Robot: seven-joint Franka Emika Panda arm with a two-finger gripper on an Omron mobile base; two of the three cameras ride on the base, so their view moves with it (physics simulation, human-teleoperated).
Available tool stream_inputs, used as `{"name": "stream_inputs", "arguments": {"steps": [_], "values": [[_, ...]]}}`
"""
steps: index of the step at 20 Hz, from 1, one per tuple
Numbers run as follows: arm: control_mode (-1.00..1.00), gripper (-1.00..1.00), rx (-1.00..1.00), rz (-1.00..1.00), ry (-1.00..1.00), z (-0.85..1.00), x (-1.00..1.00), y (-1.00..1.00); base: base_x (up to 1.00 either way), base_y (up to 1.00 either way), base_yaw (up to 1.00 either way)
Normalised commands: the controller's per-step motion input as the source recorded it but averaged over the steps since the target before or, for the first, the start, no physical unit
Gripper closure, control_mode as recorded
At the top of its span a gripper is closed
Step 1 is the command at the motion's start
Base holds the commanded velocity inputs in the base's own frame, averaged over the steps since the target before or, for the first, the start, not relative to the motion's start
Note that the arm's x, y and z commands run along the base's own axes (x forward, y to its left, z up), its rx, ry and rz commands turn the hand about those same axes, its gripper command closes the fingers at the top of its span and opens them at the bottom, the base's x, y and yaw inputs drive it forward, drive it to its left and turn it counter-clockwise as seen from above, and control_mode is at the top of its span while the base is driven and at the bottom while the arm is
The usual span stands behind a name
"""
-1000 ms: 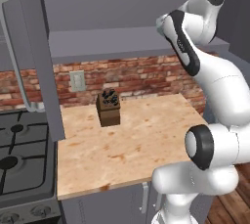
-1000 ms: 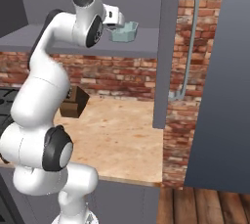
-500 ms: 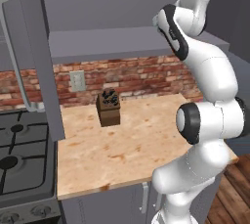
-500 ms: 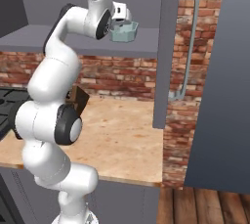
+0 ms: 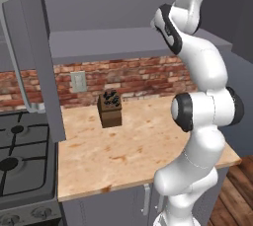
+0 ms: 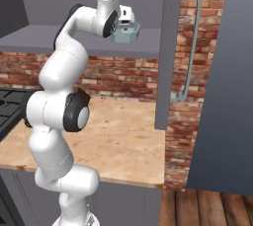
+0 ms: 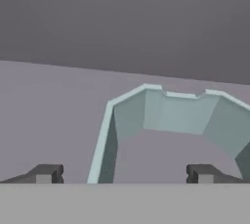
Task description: Retrieve the tupperware and aluminum foil from the cabinet and place them on the dining counter near the plate with lemon wedge and broccoli to prepare for storing leftovers.
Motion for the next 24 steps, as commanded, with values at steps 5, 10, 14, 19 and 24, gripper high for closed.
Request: {"name": "stream_inputs", "arguments": {"steps": [5,10,14,19,24], "values": [[-1.0,-1.0,-0.27,0.01,0.09,-0.72,0.0,-0.45,0.0,0.0,0.0],[-1.0,-1.0,-0.1,0.0,0.0,-0.5,0.02,-0.19,0.0,0.0,0.0],[-1.0,1.0,0.0,0.0,0.0,-0.41,0.0,-0.06,0.0,0.0,0.0],[-1.0,1.0,0.0,0.0,0.0,-0.27,-0.01,-0.02,0.0,0.0,0.0],[-1.0,1.0,0.0,-0.01,-0.05,-0.28,-0.56,-0.1,0.0,0.0,0.0]]}}
